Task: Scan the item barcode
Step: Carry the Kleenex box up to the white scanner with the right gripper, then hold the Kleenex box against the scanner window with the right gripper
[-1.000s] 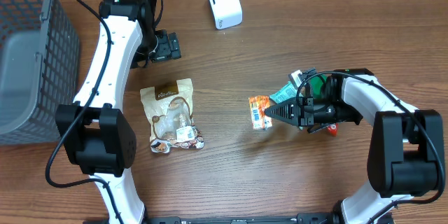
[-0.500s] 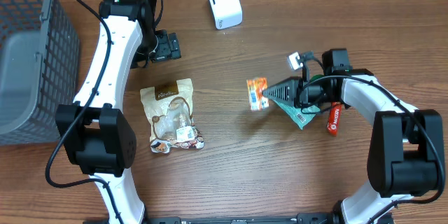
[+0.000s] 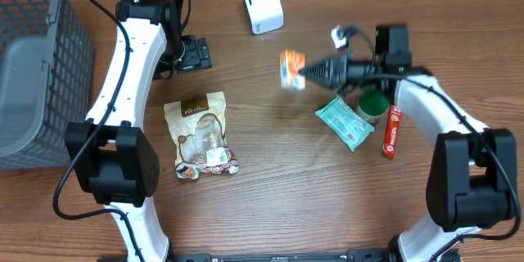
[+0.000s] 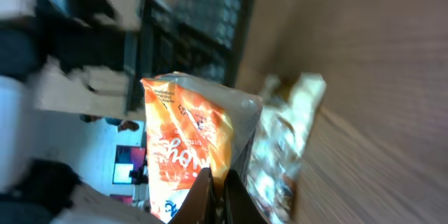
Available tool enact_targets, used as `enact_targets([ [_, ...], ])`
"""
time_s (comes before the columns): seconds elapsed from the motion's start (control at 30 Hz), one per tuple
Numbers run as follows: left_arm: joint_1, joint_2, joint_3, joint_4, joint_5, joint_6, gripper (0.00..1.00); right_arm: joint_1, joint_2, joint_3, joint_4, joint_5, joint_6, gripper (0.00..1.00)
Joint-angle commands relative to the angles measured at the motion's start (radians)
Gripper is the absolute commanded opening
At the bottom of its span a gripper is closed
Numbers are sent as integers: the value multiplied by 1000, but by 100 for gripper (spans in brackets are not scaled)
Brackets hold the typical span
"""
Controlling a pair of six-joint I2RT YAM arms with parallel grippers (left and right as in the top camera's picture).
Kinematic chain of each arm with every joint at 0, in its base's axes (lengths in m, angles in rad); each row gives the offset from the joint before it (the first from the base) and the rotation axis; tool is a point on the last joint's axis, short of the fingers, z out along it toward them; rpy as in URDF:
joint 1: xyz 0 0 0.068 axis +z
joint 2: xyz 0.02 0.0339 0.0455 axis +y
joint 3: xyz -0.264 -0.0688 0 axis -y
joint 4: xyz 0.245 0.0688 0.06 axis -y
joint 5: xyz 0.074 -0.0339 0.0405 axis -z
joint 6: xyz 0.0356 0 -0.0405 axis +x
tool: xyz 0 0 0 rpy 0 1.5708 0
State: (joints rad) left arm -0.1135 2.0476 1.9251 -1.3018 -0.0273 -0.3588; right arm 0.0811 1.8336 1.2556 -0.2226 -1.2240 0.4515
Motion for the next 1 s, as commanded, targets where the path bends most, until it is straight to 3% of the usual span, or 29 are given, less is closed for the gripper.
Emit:
enact_targets([
  [0.0, 2, 0, 14, 1, -6, 15, 100, 15, -25, 174, -16, 24, 123, 3],
  [0.2, 2, 0, 14, 1, -6, 15, 100, 52, -25, 432, -132, 401, 117, 3],
  [0.33, 2, 0, 14, 1, -6, 15, 100, 82, -25, 536, -195, 672, 10, 4],
  [0.53, 2, 0, 14, 1, -6, 15, 100, 151, -22, 560, -198, 1024, -148, 3],
  [0.8, 2, 0, 14, 1, -6, 15, 100, 274, 68, 560, -161, 1324, -413, 3],
  [0.97, 2, 0, 14, 1, -6, 15, 100, 338, 185, 560, -97, 1500, -653, 4],
])
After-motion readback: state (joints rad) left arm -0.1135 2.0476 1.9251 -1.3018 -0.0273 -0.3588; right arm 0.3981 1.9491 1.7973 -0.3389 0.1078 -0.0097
